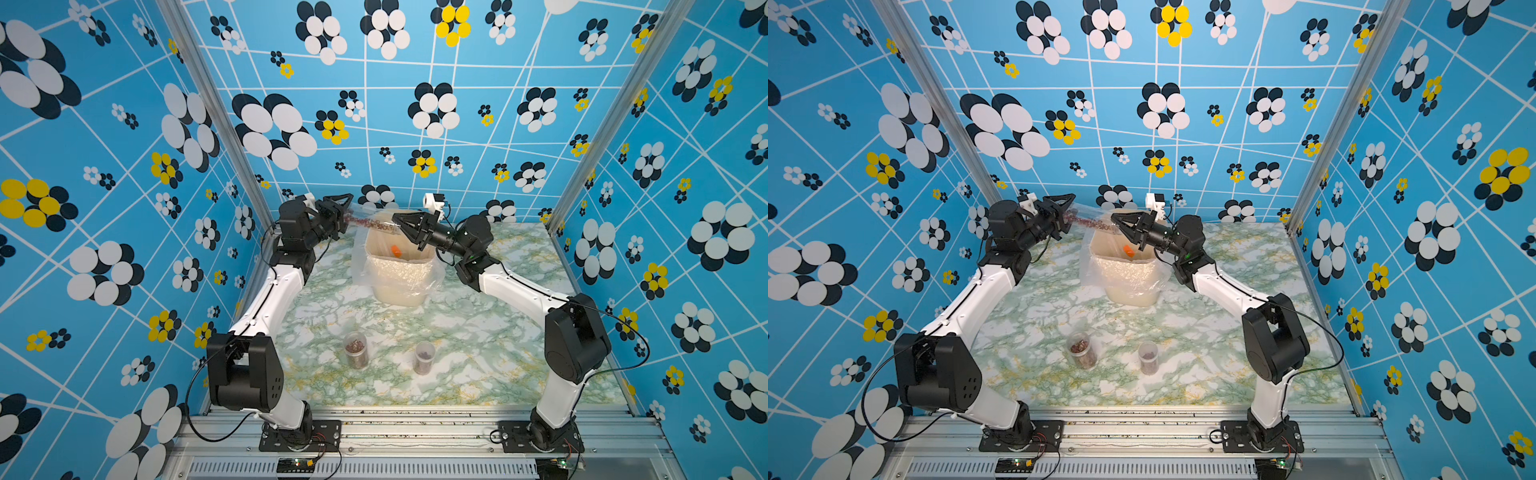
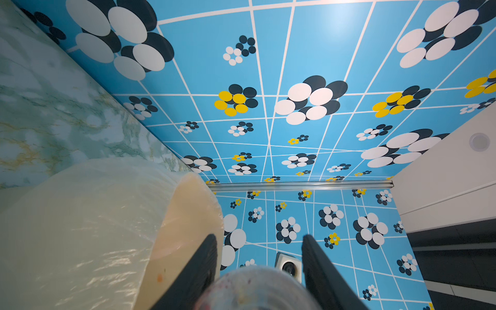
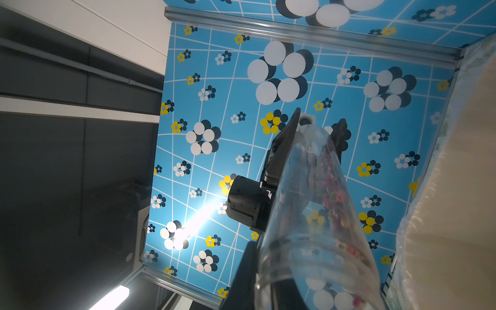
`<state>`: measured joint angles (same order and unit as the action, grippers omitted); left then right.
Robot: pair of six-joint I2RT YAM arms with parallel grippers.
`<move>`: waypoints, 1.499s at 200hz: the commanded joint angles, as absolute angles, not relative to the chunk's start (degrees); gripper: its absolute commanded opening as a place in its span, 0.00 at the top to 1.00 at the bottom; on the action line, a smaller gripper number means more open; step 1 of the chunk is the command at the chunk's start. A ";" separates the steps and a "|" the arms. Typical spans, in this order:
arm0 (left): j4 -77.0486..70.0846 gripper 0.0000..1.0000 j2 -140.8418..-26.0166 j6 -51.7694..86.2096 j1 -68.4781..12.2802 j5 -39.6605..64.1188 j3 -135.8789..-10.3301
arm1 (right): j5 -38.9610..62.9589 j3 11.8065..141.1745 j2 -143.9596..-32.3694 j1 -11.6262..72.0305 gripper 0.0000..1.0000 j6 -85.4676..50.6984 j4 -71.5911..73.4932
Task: Empty the moldy dried flower tea in the jars
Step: Pour the moldy dried flower tea into the trash bin.
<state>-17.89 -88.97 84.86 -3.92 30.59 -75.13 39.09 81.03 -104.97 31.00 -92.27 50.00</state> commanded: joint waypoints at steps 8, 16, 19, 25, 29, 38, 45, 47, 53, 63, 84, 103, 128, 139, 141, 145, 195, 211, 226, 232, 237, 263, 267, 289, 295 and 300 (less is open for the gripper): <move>-19.96 0.82 -89.23 82.89 -4.49 28.67 -76.10 | 39.20 81.40 -104.79 30.78 0.77 -90.79 50.87; -19.87 0.84 -89.24 82.34 -4.42 28.65 -76.32 | 39.08 81.14 -104.44 30.61 0.73 -89.85 49.89; -19.74 0.85 -89.21 82.09 -4.49 28.67 -76.38 | 39.09 80.98 -104.22 30.47 0.71 -89.50 49.47; -19.33 0.87 -89.21 81.50 -4.48 28.69 -76.76 | 38.95 80.61 -103.87 30.32 0.68 -88.55 48.73; -18.99 0.88 -89.21 81.05 -4.48 28.72 -76.97 | 38.79 80.33 -103.49 30.13 0.66 -87.93 48.20; -18.01 0.90 -89.21 80.07 -4.49 28.67 -77.46 | 38.29 79.63 -102.71 29.82 0.64 -86.59 46.99; -17.40 0.91 -89.12 79.22 -4.47 28.58 -77.81 | 37.81 79.10 -102.00 29.48 0.63 -85.54 46.06; -17.29 0.92 -89.10 79.02 -4.48 28.50 -77.92 | 37.69 78.86 -101.79 29.41 0.62 -85.26 45.79; -17.00 0.92 -88.95 78.22 -4.48 28.24 -78.08 | 37.19 78.31 -101.17 29.02 0.62 -84.59 45.08; -16.54 0.93 -88.64 76.98 -4.48 27.74 -78.38 | 36.56 77.44 -100.13 28.33 0.60 -83.61 44.14; -13.32 0.96 -88.00 73.13 -4.57 26.64 -79.59 | 35.37 75.60 -98.03 26.98 0.57 -82.17 42.92; -8.57 0.98 -87.56 68.07 -4.99 25.83 -81.63 | 34.72 73.97 -95.83 25.70 0.54 -80.34 41.40; -4.42 0.98 -86.78 62.09 -6.10 23.86 -83.21 | 33.60 72.26 -92.30 24.23 0.47 -75.48 36.17; -3.34 0.98 -86.66 60.49 -6.38 23.22 -83.53 | 33.16 72.12 -90.69 23.84 0.44 -72.00 32.01; -3.19 0.98 -86.66 60.30 -6.47 23.14 -83.57 | 33.08 72.08 -90.33 23.82 0.43 -71.15 30.99; -2.97 0.98 -86.74 59.90 -6.58 23.12 -83.69 | 32.85 72.18 -89.73 23.82 0.42 -69.59 29.12; -1.92 1.00 -87.53 56.45 -7.80 21.88 -83.85 | 27.78 72.60 -83.55 23.63 0.27 -52.84 9.32; -1.85 1.00 -87.80 55.33 -8.25 21.33 -84.04 | 26.13 72.53 -82.21 23.55 0.24 -49.62 5.36; -1.76 1.00 -87.89 54.12 -8.74 20.62 -84.07 | 24.71 72.34 -81.11 23.55 0.22 -47.00 2.27; -1.75 1.00 -87.89 53.69 -8.89 20.21 -84.06 | 24.26 72.25 -80.75 23.56 0.21 -46.08 1.14; -1.76 1.00 -87.85 53.37 -9.04 19.92 -84.02 | 23.85 72.20 -80.46 23.55 0.20 -45.33 0.23; -1.49 1.00 -87.75 51.19 -9.70 18.10 -83.91 | 21.62 71.23 -78.73 23.52 0.17 -42.28 -3.08; -1.41 1.00 -87.73 50.76 -9.81 17.83 -83.93 | 21.20 71.00 -78.43 23.47 0.17 -41.89 -3.42; -0.97 1.00 -87.67 48.21 -10.72 16.26 -84.02 | 19.40 70.14 -77.19 23.49 0.14 -39.73 -5.69; -0.76 1.00 -87.64 47.32 -11.09 15.73 -84.18 | 18.95 69.84 -76.88 23.50 0.13 -39.20 -6.44; -0.43 1.00 -87.63 46.56 -11.35 15.29 -84.35 | 18.66 69.73 -76.68 23.47 0.13 -38.83 -6.94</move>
